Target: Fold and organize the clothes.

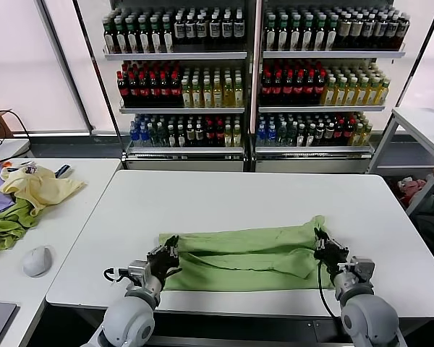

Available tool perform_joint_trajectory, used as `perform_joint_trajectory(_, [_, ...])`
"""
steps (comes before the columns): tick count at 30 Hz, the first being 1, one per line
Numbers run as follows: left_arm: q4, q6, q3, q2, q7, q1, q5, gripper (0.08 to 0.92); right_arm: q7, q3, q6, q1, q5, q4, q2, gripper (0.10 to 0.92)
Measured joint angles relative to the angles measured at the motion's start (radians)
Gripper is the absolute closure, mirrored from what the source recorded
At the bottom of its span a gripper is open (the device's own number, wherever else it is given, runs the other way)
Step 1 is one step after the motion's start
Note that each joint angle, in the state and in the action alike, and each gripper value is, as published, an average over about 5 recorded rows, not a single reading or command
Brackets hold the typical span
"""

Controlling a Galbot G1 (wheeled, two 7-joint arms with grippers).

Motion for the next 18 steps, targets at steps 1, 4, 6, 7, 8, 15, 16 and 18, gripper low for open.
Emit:
perform_joint_trajectory(1, [-0.003, 0.000, -0.002, -0.003, 0.000, 0.007, 0.011, 0.706, -0.001, 0.001, 0.001, -0.009, -0.007, 0.005, 0.001, 0.673])
perform_joint_trajectory(4, [-0.015, -0.003, -0.009, -0.012, -0.005, 0.028, 0.046, 0.619, -0.003, 0.003, 0.006, -0.033, -0.026, 0.020, 0.005, 0.587])
perform_joint_trajectory(6, [-0.024, -0.007, -0.016, -0.020, -0.013, 0.044, 0.068, 0.559, -0.004, 0.004, 0.009, -0.047, -0.035, 0.030, 0.007, 0.526])
perform_joint_trajectory(7, [-0.027, -0.009, -0.021, -0.025, -0.019, 0.050, 0.078, 0.533, -0.004, 0.004, 0.010, -0.054, -0.039, 0.034, 0.008, 0.500])
perform_joint_trajectory(8, [-0.029, -0.010, -0.025, -0.031, -0.026, 0.056, 0.088, 0.507, -0.004, 0.004, 0.011, -0.060, -0.042, 0.039, 0.009, 0.465])
perform_joint_trajectory(15, [-0.016, 0.000, -0.036, -0.085, -0.088, 0.067, 0.150, 0.308, -0.004, 0.000, 0.019, -0.082, -0.057, 0.057, 0.007, 0.268])
perform_joint_trajectory(16, [-0.010, 0.003, -0.035, -0.093, -0.096, 0.067, 0.158, 0.282, -0.005, 0.000, 0.020, -0.083, -0.058, 0.058, 0.007, 0.249])
perform_joint_trajectory(18, [0.003, 0.007, -0.033, -0.109, -0.111, 0.066, 0.175, 0.234, -0.005, -0.001, 0.021, -0.085, -0.060, 0.059, 0.006, 0.216])
